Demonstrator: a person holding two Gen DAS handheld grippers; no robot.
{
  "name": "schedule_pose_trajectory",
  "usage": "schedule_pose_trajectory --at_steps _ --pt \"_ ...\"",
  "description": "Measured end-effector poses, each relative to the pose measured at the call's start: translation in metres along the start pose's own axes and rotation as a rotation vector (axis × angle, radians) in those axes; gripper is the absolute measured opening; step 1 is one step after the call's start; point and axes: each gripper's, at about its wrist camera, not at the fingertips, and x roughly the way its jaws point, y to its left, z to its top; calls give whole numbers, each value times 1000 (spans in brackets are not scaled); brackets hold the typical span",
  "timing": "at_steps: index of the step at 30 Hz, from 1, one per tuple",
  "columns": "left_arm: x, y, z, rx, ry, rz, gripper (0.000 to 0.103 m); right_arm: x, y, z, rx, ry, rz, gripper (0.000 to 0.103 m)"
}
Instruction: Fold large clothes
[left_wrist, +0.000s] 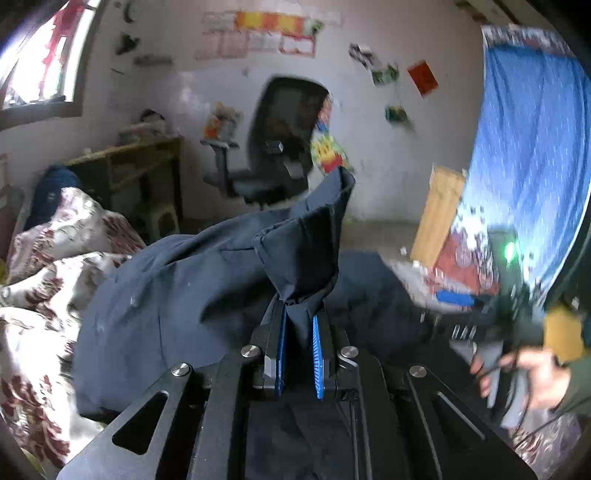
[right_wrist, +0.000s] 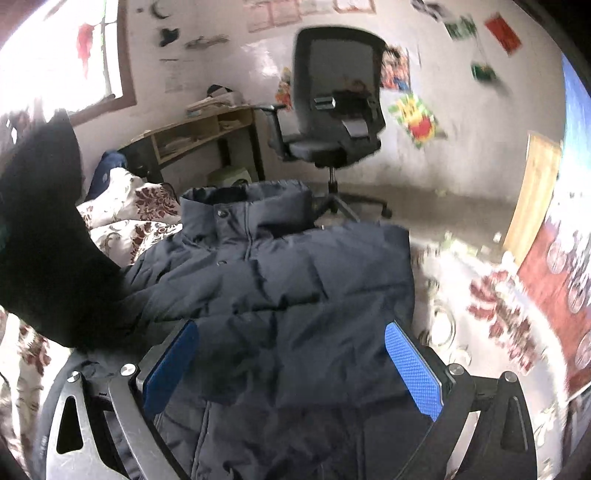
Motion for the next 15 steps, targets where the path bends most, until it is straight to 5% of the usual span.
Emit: schedule_pose_trajectory --at_steps 6,11,15 --pt "50 -33 -47 84 123 -41 10 15 -39 -7 213 86 176 102" --pt "72 -41 -81 116 217 -79 10 23 -44 -9 272 134 357 102" --pt "78 -39 -95 96 240 -98 10 37 -35 -16 271 220 414 102"
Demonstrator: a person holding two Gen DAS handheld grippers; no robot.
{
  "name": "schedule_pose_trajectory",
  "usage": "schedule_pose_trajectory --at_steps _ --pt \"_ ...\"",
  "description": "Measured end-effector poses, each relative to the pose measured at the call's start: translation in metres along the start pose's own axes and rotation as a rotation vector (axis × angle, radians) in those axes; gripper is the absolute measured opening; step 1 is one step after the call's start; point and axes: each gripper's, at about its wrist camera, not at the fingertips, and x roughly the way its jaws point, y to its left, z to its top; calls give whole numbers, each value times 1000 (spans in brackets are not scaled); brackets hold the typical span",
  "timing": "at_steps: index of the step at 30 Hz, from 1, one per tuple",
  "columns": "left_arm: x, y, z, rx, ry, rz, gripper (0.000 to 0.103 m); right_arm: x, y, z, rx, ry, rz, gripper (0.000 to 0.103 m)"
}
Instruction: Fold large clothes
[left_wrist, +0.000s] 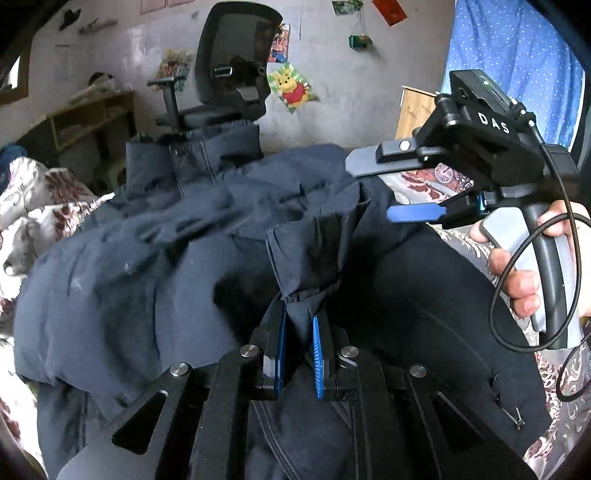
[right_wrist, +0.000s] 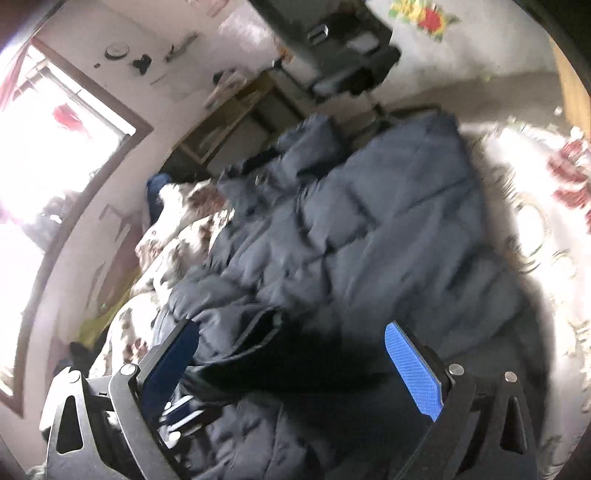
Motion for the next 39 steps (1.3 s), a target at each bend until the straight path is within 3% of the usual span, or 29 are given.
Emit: schedule_pose_trajectory --at_steps 4,7,11,15,19,22,26,31,39 --pt "-4 7 -1 -18 22 -15 11 22 -3 -13 9 94 -49 102" --pt "-3 9 -2 -24 36 -27 13 28 -11 -16 68 107 -33 99" --pt "-2 12 -3 -36 64 -40 16 34 -18 -18 108 127 -29 73" --pt "-5 12 -4 -43 80 -46 19 36 -16 -20 73 144 -53 58" --pt "-7 13 -5 -60 87 -59 37 40 -9 -22 42 157 -70 35" --pt "-14 14 -6 -68 78 -38 52 42 -8 -24 33 173 -88 28" --pt "-33 23 -8 -89 63 -19 52 41 1 -26 -10 179 -133 10" --pt "-63 46 -8 -156 21 28 52 30 36 -29 -178 128 -240 7" --pt "-103 100 16 -226 -57 237 59 -11 98 -24 -459 -49 -405 6"
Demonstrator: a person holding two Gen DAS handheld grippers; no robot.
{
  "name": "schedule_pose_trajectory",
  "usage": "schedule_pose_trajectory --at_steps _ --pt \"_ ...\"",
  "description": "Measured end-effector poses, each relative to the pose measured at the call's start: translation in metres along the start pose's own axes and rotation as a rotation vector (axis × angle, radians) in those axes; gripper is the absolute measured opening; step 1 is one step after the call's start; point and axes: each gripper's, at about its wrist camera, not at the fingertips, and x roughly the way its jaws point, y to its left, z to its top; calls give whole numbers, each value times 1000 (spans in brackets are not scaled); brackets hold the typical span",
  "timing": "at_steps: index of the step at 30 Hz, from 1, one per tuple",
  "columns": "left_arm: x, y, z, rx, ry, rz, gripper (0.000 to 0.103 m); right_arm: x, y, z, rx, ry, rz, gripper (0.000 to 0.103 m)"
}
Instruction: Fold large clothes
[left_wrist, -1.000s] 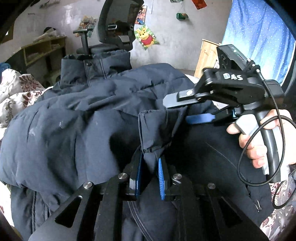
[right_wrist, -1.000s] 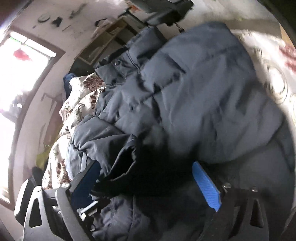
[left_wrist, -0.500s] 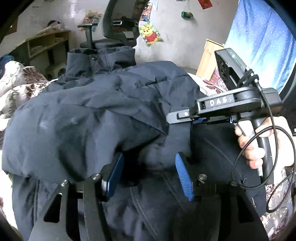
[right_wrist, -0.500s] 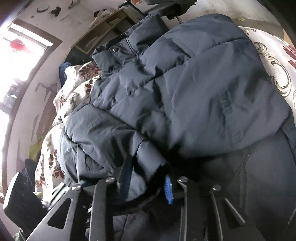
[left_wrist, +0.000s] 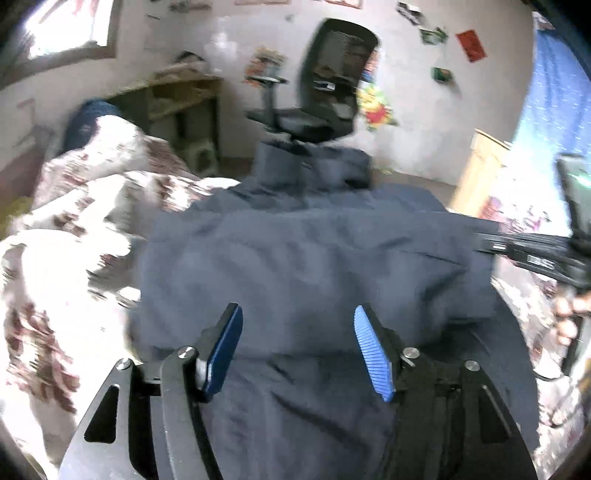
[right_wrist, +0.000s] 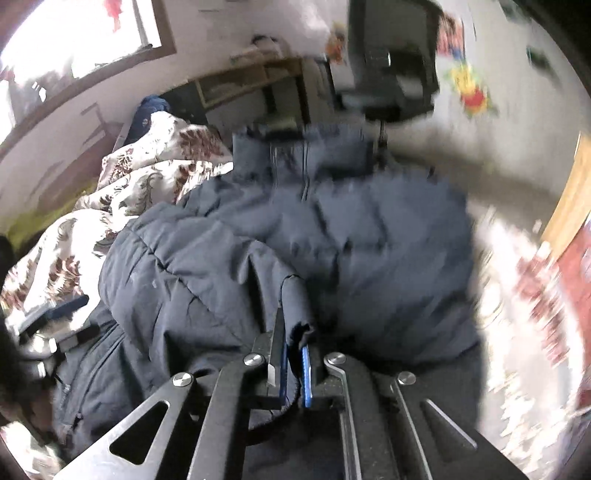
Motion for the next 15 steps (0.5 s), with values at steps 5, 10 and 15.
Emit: schedule_pose_trajectory --at_steps 5,10,15 --pt "-5 30 21 -19 -42 125 61 -14 -5 14 -27 -55 -143 6" --pt "-2 48 26 -51 -28 227 61 -6 -37 25 59 -55 -232 6" --pt "10 55 23 -73 8 234 61 17 -55 23 112 1 -226 9"
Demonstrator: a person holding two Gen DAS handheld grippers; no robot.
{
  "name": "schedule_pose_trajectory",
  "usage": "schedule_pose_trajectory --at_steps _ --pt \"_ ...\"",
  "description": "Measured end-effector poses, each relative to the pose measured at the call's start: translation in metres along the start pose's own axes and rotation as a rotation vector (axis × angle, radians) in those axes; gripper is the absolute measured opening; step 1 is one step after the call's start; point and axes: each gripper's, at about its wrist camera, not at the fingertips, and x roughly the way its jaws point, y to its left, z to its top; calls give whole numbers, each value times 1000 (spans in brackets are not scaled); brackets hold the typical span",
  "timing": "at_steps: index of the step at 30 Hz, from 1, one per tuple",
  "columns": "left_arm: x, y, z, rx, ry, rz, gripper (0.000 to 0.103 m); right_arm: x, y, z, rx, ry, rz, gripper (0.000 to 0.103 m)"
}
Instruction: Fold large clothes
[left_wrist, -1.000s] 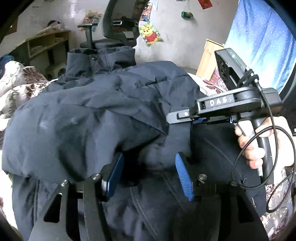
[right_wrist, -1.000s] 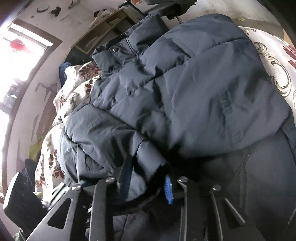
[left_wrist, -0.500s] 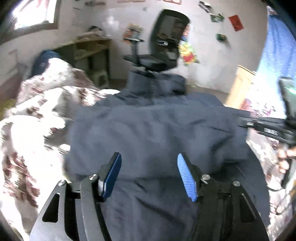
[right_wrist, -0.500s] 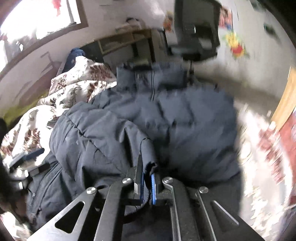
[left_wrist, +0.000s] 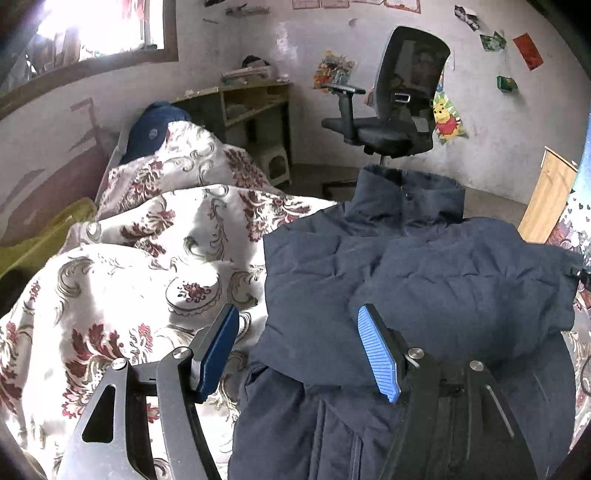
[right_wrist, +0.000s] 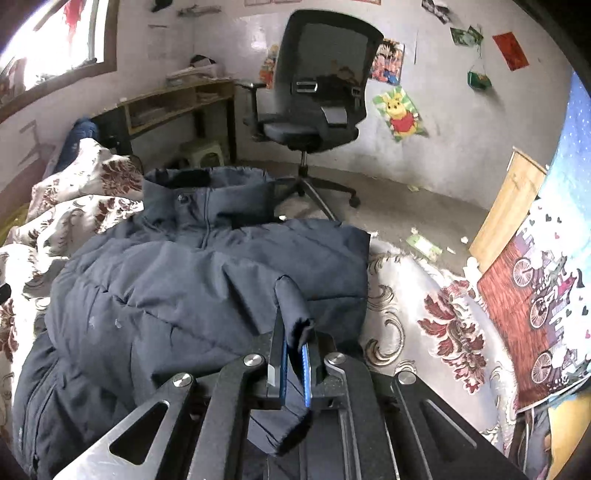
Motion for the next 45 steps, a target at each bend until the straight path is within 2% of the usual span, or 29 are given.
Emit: schedule_pose_trajectory --at_steps 1,3,5,7,9,12,15,18,22,26,32,35,38,42,45 --pt "3 0 0 3 5 -4 61 5 -2 -1 18 15 -5 10" --pt "11 -3 -1 21 11 -18 61 9 -3 -2 40 18 -20 19" --pt "18 -9 1 36 10 -43 61 10 -1 -2 51 -1 -27 49" --pt "25 -17 4 48 10 -73 61 7 3 0 57 -48 -15 62" --pt "37 -30 8 64 11 -105 61 9 12 4 32 -66 27 62" --pt "58 -47 9 84 47 -138 61 24 36 3 -63 -43 92 62" --pt "81 -62 3 111 107 -159 61 46 58 -7 -148 17 118 62" --pt "100 -75 -11 172 159 -123 61 73 70 -20 -202 85 94 62" --pt "107 -80 -26 240 109 -82 69 95 71 -32 -198 97 101 65" --pt "117 -76 -30 223 128 -96 72 106 69 -41 -208 77 130 66" --pt "118 -77 -32 213 115 -98 73 110 66 -46 -209 57 142 67" --pt "113 -69 -28 165 119 -126 74 102 61 -47 -181 48 147 68" --pt "104 -59 -21 93 159 -138 74 85 56 -43 -100 46 145 69" --pt "85 -45 -11 35 203 -157 74 59 60 -36 -67 34 157 79" --pt "68 -32 -5 -6 204 -198 74 37 68 -30 -73 20 139 88"
